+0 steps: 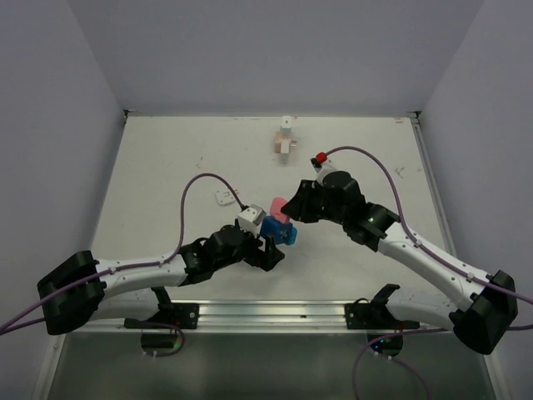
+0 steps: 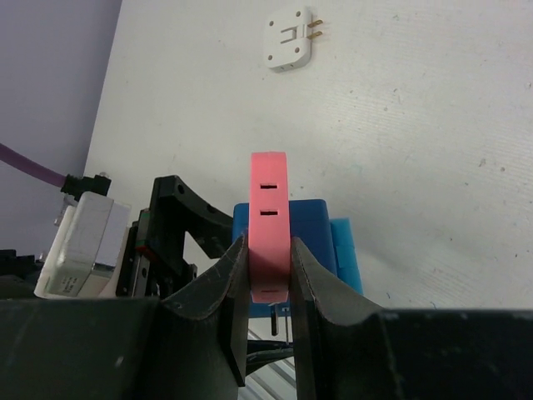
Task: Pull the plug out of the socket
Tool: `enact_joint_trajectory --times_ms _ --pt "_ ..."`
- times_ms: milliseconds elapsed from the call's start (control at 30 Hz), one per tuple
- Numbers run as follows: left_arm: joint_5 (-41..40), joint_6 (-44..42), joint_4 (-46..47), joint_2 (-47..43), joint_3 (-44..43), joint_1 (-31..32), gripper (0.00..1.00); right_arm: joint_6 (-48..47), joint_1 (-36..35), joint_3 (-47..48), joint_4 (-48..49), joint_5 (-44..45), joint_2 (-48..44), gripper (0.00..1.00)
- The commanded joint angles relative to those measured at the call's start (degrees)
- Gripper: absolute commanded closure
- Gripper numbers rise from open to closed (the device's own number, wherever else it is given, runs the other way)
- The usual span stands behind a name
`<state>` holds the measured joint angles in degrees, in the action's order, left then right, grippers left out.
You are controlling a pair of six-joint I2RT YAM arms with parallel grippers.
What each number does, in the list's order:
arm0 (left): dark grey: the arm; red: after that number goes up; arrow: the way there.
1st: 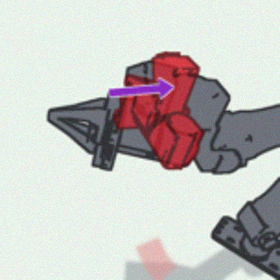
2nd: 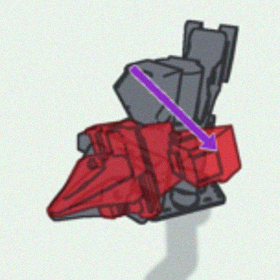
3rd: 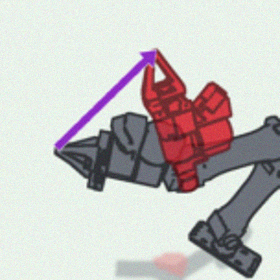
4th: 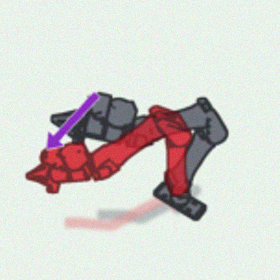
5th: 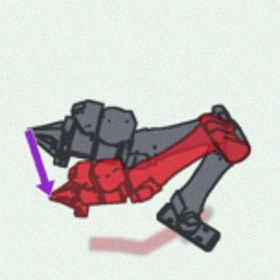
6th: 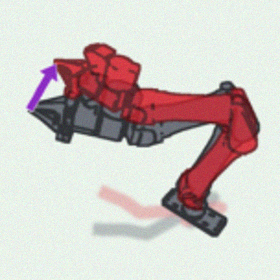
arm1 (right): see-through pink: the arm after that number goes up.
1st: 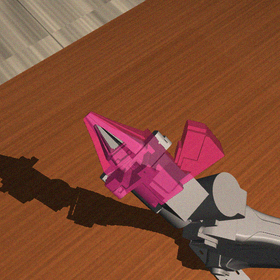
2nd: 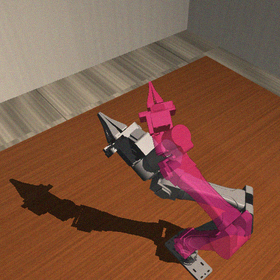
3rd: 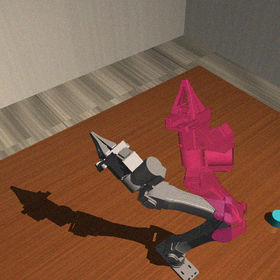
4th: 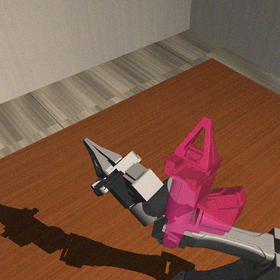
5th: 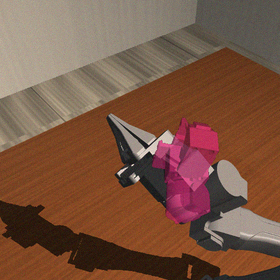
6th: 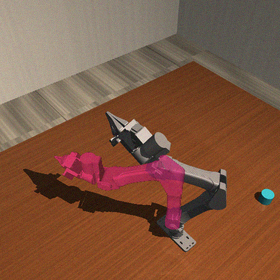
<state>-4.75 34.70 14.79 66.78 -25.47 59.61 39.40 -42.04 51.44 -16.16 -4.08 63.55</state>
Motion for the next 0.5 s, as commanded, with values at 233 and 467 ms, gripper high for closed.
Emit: enact_joint_trajectory --times_ms 233,467 --pt "-3.1 -4.3 1.3 -3.3 0.6 0.2 0.0 0.6 -0.7 -0.4 4.3 -1.6 -2.8 1.0" --pt "-5.9 -6.7 -0.4 -4.6 -1.2 -0.6 0.0 -0.4 -2.4 -0.5 4.4 -1.5 -2.4 1.0"
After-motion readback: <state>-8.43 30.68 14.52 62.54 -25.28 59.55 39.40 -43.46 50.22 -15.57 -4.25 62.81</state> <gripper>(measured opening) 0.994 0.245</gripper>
